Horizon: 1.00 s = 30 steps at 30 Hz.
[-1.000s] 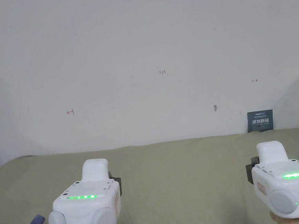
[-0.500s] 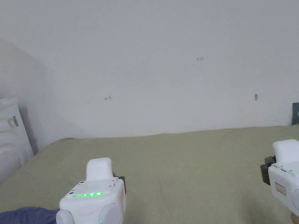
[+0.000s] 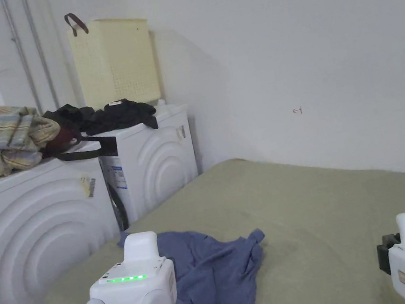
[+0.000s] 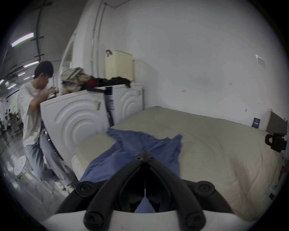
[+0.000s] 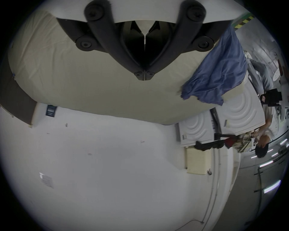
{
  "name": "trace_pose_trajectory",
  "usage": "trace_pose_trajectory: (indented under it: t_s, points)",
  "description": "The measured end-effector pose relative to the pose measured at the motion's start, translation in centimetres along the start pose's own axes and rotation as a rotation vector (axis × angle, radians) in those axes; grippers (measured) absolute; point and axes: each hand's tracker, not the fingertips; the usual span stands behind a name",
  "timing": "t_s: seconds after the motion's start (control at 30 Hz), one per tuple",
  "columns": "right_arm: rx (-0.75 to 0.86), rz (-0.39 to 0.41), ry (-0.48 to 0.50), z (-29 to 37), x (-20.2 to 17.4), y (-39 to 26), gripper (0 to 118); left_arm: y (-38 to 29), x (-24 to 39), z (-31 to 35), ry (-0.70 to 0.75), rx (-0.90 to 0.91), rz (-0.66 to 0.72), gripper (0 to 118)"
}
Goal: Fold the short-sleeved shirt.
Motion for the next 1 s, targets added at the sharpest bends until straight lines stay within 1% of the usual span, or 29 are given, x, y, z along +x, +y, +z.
trace_pose_trajectory:
  t_s: [0.13,0.27,0.33,0.37,0.4,0.47,0.53,0.63,0.67,0.7,0.73,0.77,0.8,0.83,0.87,0.93,0.97,1.0]
  points:
    - [-0.016,-0.001,0.028,-1.6,-1.1,-0.6,0,-0.4,-0.9,0.4,0.007,-0.016,0.017,0]
    - [-0.033,0.003,0.041,-2.0,-0.8,-0.4,0,-0.4,-0.1,-2.2,-0.048,-0.093,0.015,0]
    - [-0.042,0.022,0.029,-2.6,-0.2,-0.5,0,-0.3,0.7,-4.5,-0.061,-0.099,0.015,0]
    - [-0.043,0.020,0.028,-2.9,0.2,-0.5,0,-0.2,1.4,-5.6,-0.098,-0.128,0.014,0]
    - [-0.050,0.018,0.027,-3.6,0.7,-0.5,0,-0.1,2.2,-6.9,-0.101,-0.137,0.015,0]
    - [-0.066,0.011,0.019,-4.8,1.7,-0.6,0,0.1,3.9,-10.0,-0.146,-0.178,-0.020,0]
    - [-0.078,0.016,0.014,-6.4,2.5,-0.8,0,0.2,5.7,-13.5,-0.175,-0.222,-0.044,0]
    - [-0.108,0.026,0.015,-8.6,3.5,-1.1,0,0.5,7.5,-19.3,-0.191,-0.314,-0.032,0]
    - [-0.119,0.027,0.013,-9.4,3.8,-1.2,0,0.6,8.3,-21.1,-0.198,-0.350,-0.029,23]
    - [-0.128,0.027,0.012,-10.1,4.1,-1.4,0,0.7,8.8,-23.1,-0.135,-0.355,-0.068,75]
    - [-0.140,0.036,0.022,-10.5,4.3,-1.4,0,0.6,9.4,-25.0,-0.129,-0.372,-0.071,118]
    - [-0.141,0.037,0.023,-11.0,4.5,-1.6,0,0.9,9.1,-24.9,-0.079,-0.311,-0.103,109]
    - [-0.142,0.033,0.028,-11.5,4.8,-1.7,0,1.4,10.1,-26.2,-0.222,-0.320,-0.064,111]
    - [-0.146,0.033,0.042,-12.1,5.1,-1.7,0,1.0,11.0,-26.6,-0.208,-0.373,-0.068,117]
    - [-0.148,0.036,0.045,-12.5,5.3,-1.8,0,0.9,11.8,-27.2,-0.181,-0.413,-0.089,118]
    - [-0.153,0.057,0.049,-13.4,5.6,-2.0,0,0.6,13.1,-28.0,-0.184,-0.416,-0.132,118]
    - [-0.162,0.055,0.056,-13.6,5.8,-2.0,0,0.0,12.9,-31.7,-0.173,-0.415,-0.140,118]
    - [-0.169,0.046,0.070,-13.5,5.9,-1.7,0,-0.4,12.9,-33.6,-0.171,-0.447,-0.153,118]
